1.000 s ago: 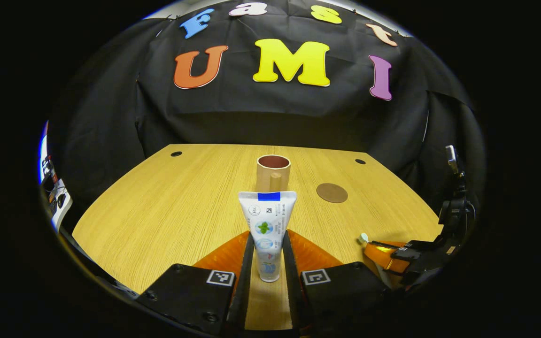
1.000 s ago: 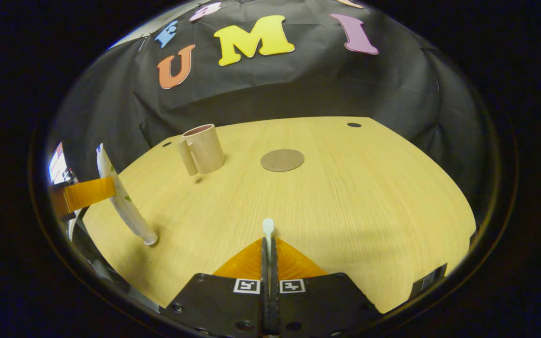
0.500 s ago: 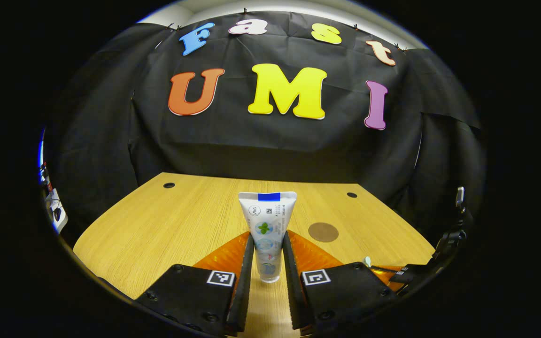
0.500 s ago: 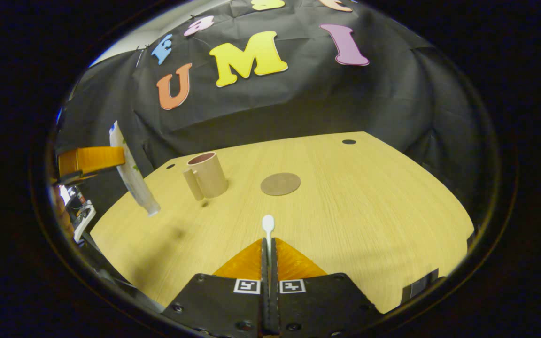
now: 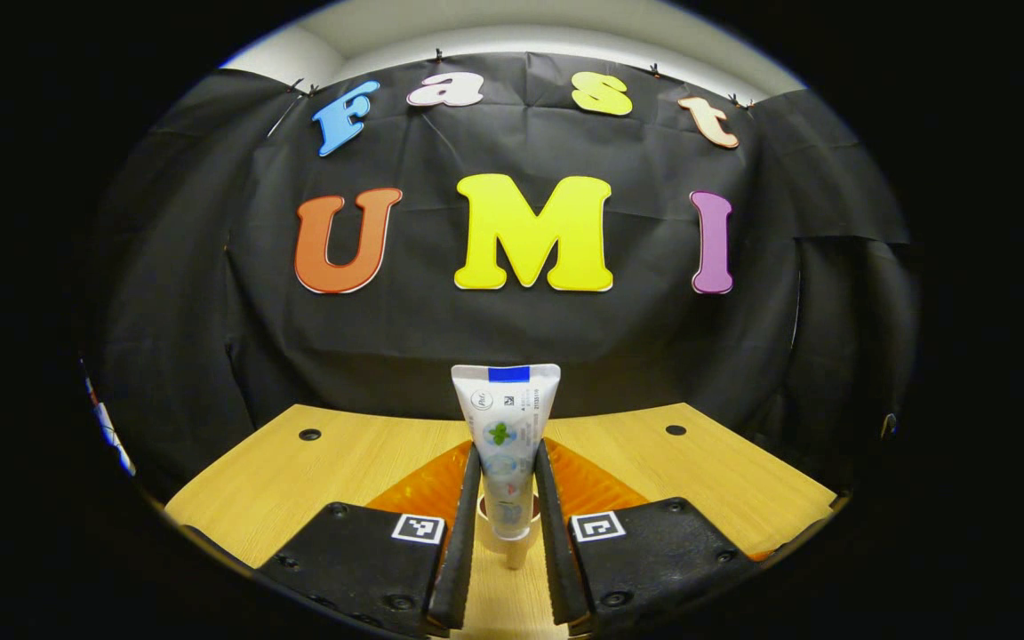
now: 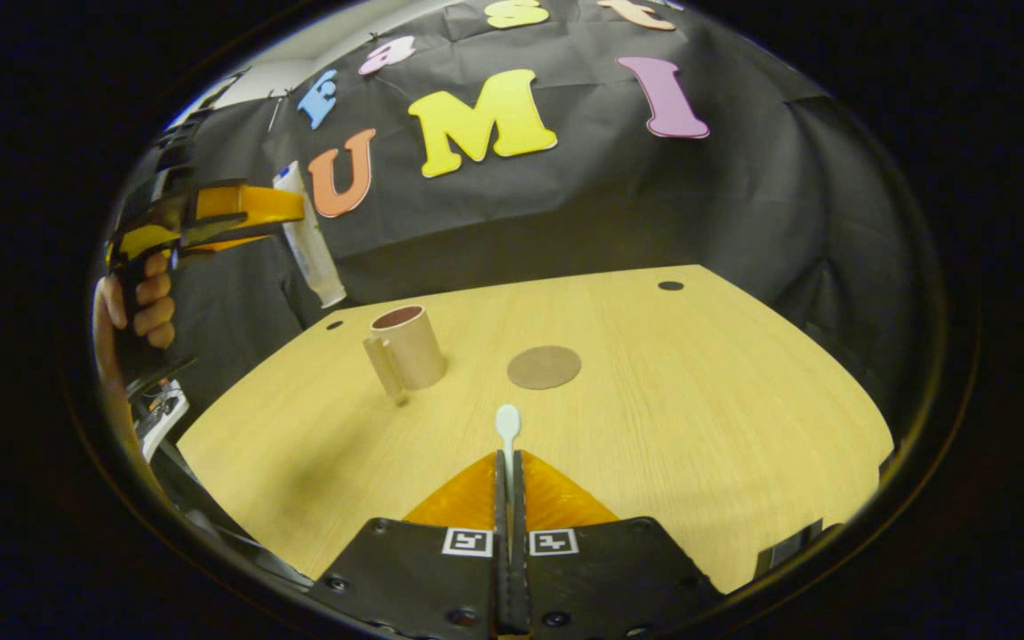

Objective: Put the toothbrush and toothpaste on the desktop into the cup, then pick up the cup and place it on the coaster on the desktop.

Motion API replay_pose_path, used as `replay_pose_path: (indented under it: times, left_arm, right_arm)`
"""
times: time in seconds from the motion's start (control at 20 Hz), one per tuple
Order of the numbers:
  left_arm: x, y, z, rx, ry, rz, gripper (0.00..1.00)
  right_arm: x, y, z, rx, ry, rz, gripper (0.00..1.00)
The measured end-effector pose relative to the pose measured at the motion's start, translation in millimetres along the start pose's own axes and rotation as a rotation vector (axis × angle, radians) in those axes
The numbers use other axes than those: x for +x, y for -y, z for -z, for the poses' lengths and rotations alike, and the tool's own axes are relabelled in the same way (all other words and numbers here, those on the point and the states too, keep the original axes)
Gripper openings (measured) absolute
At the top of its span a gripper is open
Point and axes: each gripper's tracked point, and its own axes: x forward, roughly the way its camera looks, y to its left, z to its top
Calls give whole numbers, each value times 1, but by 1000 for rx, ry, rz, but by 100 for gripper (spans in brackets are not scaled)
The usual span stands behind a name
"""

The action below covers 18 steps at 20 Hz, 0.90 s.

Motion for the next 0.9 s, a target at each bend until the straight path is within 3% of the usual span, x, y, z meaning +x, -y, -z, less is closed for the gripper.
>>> replay_pose_path:
  times: [0.35,0.65,0.9]
  left_arm:
    - [54,-8,26,-56,-28,-12,38]
    - [72,-10,47,-68,-74,-15,38]
    - [73,-17,48,-59,-80,-42,49]
  right_arm:
    - [-10,10,-10,-5,28,32,0]
    - [-10,11,-15,-5,39,40,0]
    - [-11,9,-15,-8,38,36,0]
